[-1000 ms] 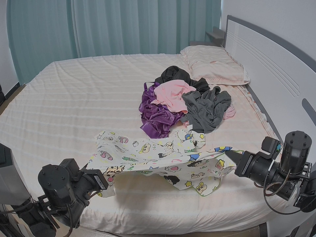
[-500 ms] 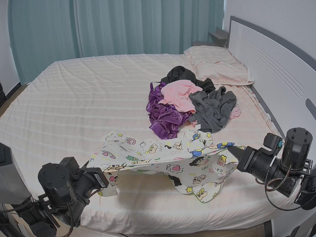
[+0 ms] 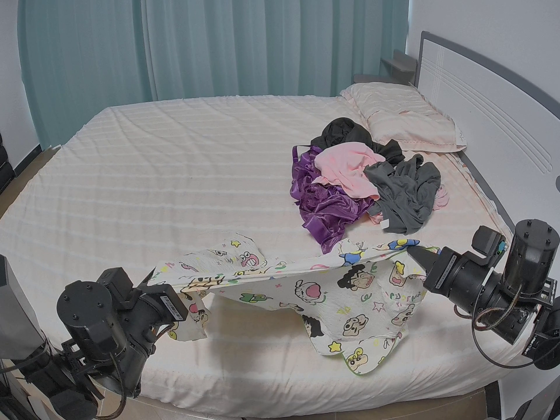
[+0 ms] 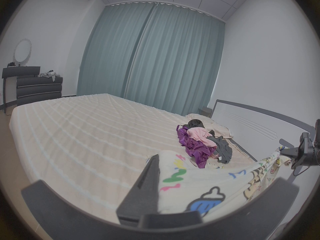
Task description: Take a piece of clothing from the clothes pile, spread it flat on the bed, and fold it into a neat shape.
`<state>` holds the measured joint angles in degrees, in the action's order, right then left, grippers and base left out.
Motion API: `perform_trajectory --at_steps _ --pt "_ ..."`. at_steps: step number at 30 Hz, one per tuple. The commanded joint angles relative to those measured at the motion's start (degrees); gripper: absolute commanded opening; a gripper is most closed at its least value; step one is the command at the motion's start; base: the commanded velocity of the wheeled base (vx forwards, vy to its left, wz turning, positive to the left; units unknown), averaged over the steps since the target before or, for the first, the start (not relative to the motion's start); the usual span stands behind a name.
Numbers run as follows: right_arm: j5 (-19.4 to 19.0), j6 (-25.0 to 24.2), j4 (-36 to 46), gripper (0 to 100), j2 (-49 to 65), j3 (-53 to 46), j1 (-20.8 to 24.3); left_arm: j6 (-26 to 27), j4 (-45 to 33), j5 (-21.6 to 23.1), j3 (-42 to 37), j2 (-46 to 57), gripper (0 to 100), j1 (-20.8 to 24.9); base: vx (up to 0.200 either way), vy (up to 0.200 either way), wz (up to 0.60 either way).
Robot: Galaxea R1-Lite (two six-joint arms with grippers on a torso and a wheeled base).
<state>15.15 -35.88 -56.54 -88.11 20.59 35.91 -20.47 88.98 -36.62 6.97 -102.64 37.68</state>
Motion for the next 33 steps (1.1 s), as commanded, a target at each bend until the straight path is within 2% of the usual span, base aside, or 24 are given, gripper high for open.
perform_trajectory --at_steps 1,33 --pt "0.1 0.0 -0.9 0 -0.3 0.1 -0.1 0.0 1.0 -0.1 0.2 0.5 0 -0.1 0.0 0.2 0.0" --pt "0.1 -0.1 -3.1 0 -0.6 0.3 -0.8 1.0 1.0 -0.3 0.8 3.3 0 -0.1 0.0 0.2 0.0"
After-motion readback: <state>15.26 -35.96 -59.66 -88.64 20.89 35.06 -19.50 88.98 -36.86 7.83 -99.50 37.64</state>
